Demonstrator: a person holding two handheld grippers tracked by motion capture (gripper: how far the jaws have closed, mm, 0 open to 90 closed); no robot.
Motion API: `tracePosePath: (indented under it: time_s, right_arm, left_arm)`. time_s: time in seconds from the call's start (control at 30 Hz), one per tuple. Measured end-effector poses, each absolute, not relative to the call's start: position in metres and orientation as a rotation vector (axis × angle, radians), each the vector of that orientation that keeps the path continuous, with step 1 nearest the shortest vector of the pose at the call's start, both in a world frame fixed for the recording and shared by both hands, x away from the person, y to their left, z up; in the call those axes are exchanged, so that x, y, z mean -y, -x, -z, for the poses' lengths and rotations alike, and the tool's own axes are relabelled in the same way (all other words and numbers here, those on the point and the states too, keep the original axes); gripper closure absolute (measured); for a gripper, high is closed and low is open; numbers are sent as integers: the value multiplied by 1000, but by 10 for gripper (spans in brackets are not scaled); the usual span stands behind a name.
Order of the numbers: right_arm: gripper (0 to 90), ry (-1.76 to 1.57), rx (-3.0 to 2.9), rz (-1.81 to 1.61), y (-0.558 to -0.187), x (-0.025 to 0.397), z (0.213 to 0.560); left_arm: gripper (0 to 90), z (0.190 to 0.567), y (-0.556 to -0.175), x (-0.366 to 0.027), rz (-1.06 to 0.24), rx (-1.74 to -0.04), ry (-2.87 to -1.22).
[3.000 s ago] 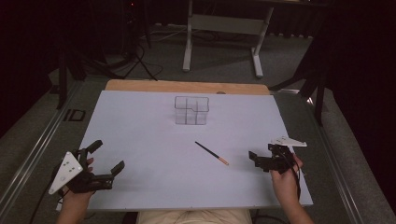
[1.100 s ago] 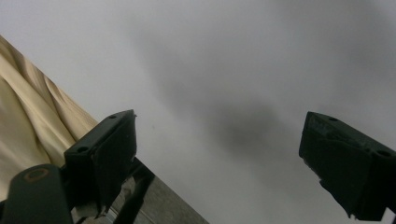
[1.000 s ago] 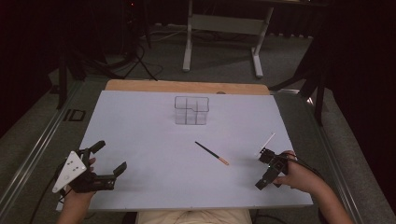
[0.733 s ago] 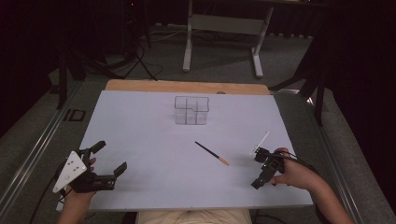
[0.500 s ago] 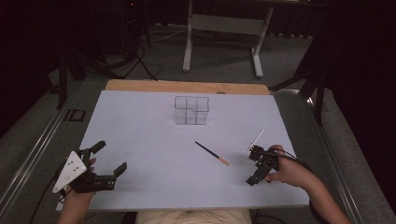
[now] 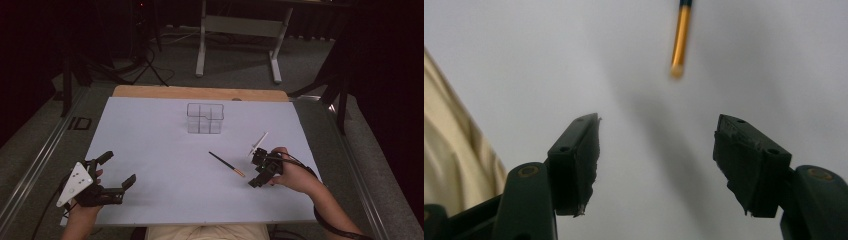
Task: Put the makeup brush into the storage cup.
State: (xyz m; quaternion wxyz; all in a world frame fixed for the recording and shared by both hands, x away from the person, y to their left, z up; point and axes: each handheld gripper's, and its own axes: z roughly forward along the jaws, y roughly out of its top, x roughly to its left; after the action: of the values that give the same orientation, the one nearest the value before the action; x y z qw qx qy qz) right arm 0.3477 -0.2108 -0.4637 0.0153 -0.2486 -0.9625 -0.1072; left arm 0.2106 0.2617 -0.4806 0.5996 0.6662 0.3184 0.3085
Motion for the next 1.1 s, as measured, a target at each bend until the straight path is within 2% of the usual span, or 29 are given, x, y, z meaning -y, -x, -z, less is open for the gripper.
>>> tracePosePath:
  time_s: [0.07, 0.37, 0.43, 0.53, 0.7, 1.1]
  right_arm:
    - [412, 755, 2998, 374, -349, 207, 462]
    - [460, 724, 3026, 462, -358, 194, 462]
    - [506, 727, 3029, 467, -361, 189, 464]
    - [516, 725, 3025, 459, -364, 186, 465]
    - [543, 733, 3031, 465, -370, 175, 472]
    - [673, 765, 3069, 479, -378, 162, 490]
  left_arm:
    - [11, 481, -211, -262, -716, -739, -1545]
    - [11, 481, -211, -261, -711, -736, -1545]
    - [11, 482, -211, -261, -707, -737, -1541]
    - [11, 482, -211, -261, -706, -737, -1541]
    - [11, 482, -211, -261, -706, -738, -1543]
    - [11, 482, -211, -262, -702, -737, -1539]
